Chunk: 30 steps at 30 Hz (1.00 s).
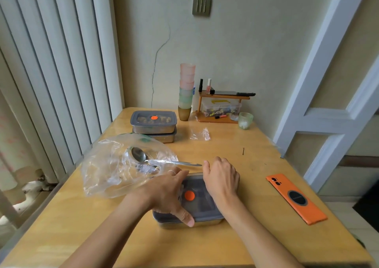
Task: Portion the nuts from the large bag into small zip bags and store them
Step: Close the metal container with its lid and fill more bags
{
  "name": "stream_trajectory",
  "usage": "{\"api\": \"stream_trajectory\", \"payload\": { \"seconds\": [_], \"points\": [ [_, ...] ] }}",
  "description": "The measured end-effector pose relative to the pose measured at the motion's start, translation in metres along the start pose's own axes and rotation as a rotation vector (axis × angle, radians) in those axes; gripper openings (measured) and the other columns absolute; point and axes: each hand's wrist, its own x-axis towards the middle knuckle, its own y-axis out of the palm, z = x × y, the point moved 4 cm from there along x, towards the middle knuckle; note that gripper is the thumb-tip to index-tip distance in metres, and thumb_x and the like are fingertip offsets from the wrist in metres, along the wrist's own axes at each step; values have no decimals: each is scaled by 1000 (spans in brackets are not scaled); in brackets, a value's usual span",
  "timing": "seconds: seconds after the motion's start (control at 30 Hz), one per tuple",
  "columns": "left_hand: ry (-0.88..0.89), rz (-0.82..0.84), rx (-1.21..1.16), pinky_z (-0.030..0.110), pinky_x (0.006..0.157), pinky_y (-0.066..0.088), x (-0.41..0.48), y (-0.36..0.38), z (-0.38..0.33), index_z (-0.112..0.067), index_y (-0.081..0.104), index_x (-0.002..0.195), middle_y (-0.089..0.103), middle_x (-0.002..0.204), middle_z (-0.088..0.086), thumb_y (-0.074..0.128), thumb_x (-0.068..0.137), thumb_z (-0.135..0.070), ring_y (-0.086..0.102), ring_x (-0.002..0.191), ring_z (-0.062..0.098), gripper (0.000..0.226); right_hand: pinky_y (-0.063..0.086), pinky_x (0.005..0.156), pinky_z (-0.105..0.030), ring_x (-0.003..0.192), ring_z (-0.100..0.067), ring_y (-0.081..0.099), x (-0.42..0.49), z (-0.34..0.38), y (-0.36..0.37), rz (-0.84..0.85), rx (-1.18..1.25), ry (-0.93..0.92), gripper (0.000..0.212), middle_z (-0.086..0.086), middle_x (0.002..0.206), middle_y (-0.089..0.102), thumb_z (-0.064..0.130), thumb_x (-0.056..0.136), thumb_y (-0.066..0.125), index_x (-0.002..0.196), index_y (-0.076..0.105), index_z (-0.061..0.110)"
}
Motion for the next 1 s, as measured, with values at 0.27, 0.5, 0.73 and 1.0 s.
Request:
{"api": "stream_trajectory", "payload": {
  "seconds": [0.27, 0.5, 0.73, 1.0],
  "points": [
    [75, -217, -481, 30, 111, 43, -15, -10, 15, -37, 31, 157, 39, 154, -18, 86, 68, -64, 46, 137, 9, 109, 34, 51, -31, 60, -30, 60, 5, -6, -6, -19, 125, -23, 52, -8, 67, 61, 52, 107, 37, 72, 51, 15],
    [-193, -700, -1366, 27, 57, 49, -32, -44, 62, -10, 68, 112, 68, 98, 13, 56, 102, -39, 60, 75, 19, 33, 48, 46, -28, 43, -23, 64, 34, -32, -28, 177, 579, 226, 62, -6, 49, 57, 45, 111, 33, 67, 57, 8],
    [-171, -382, -1260, 44, 92, 53, -20, -12, 31, -10, 61, 108, 62, 102, 13, 55, 101, -15, 60, 93, 26, 11, 49, 57, -34, 52, -28, 57, 56, -92, 2, 109, 882, 770, 46, -13, 67, 59, 37, 112, 37, 101, 59, -2],
    [-85, -486, -304, 18, 66, 45, 8, 10, 8, -17, 68, 100, 71, 100, 0, 55, 98, -15, 63, 90, 17, 13, 46, 55, -31, 52, -24, 58, 42, -106, 43, 108, 891, 864, 47, -11, 67, 61, 32, 113, 36, 95, 62, -3]
  ]
}}
